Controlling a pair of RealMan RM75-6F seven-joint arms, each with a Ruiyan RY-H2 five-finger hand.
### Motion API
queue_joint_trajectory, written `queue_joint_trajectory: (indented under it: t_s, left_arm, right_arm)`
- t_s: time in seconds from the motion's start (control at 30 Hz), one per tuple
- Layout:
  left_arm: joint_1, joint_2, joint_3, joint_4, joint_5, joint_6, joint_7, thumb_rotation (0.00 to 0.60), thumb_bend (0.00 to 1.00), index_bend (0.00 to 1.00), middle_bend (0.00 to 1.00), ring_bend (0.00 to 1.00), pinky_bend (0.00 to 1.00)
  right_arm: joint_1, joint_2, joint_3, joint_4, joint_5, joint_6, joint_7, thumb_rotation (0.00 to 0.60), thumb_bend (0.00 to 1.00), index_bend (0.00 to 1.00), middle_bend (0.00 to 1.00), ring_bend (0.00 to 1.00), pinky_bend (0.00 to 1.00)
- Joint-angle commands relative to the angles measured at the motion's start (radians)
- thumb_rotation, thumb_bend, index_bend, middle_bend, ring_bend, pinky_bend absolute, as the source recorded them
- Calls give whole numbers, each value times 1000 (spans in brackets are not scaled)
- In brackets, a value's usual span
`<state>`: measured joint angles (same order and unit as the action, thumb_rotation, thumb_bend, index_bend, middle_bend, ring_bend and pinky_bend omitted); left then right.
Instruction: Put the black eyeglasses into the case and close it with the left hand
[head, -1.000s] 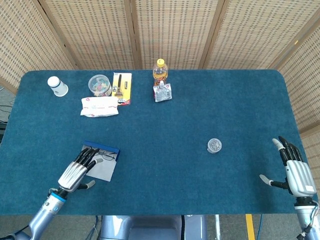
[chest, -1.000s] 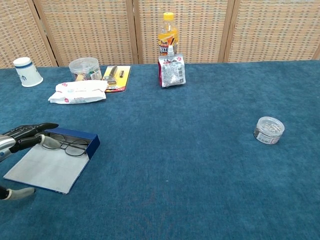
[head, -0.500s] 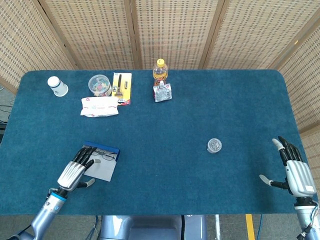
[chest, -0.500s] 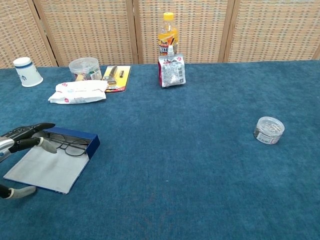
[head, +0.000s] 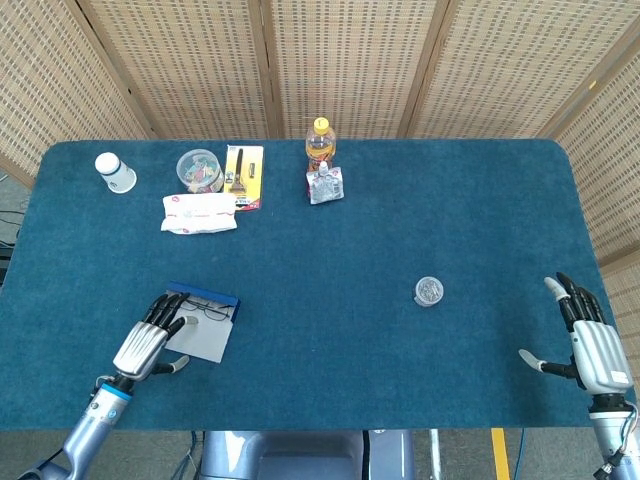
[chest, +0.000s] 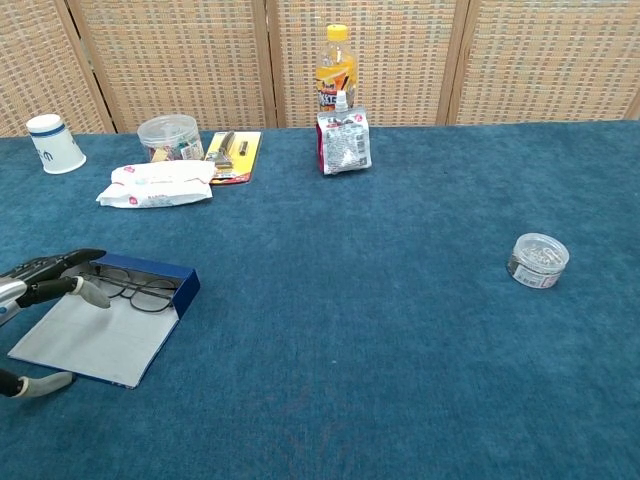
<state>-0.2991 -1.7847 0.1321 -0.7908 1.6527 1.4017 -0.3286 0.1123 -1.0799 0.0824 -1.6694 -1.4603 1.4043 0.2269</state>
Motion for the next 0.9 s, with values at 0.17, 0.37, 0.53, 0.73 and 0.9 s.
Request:
queue_joint_trajectory:
  t_s: [0.17, 0.37, 0.53, 0.73, 0.9]
  left_arm:
    - [-4, -8, -7, 19, 1, -15, -8, 600, 364, 295, 0, 0, 0]
    - [-8, -4, -11, 16, 5, -18, -10, 600, 478, 304, 0, 0, 0]
    - [-14, 1, -19, 10, 0, -28, -9, 600, 490, 330, 0, 0, 0]
    - [-44, 14, -47, -13, -17, -65, -11, 600, 490, 363, 0, 0, 0]
    - [-66, 28, -75, -45, -37, -89, -6, 600, 492, 383, 0, 0, 0]
  right_arm:
    - [0, 0, 0, 0, 0, 0, 1, 600, 0, 0, 0, 0, 0]
    - [0, 0, 0, 0, 0, 0, 2, 600, 0, 0, 0, 0, 0]
    - [0, 0, -1, 0, -1, -1, 3, 600, 0, 0, 0, 0, 0]
    - [0, 1, -1, 0, -1, -1, 4, 600, 0, 0, 0, 0, 0]
    - [0, 1, -1, 0, -1, 0, 5, 600, 0, 0, 0, 0, 0]
